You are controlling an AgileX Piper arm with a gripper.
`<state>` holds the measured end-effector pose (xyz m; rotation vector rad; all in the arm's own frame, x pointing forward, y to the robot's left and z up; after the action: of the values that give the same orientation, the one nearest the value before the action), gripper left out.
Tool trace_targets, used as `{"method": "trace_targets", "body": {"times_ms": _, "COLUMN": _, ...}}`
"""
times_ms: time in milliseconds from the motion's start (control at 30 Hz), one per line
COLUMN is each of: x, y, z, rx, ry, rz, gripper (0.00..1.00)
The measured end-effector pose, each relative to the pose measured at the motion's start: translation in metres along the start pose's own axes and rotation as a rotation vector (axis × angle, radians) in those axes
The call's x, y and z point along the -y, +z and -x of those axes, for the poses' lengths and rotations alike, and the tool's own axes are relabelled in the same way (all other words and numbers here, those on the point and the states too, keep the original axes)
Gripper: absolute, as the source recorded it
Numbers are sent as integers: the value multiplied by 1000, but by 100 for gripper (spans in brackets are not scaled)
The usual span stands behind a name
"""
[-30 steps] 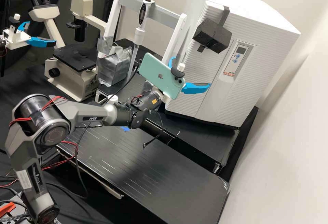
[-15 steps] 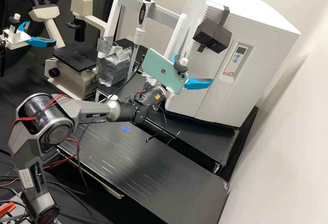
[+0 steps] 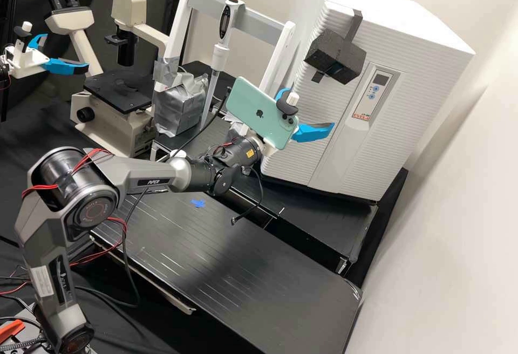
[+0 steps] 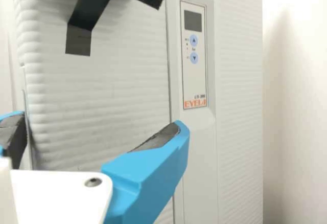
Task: Open the door
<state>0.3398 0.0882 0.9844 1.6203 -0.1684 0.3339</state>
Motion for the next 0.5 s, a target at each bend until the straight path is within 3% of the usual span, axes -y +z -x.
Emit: {"method": "trace_targets", "body": {"times_ms": 500, "x": 5, "y": -3, "z": -1, "rx": -8, "ry": -11, "rz": 10, "gripper": 0}}
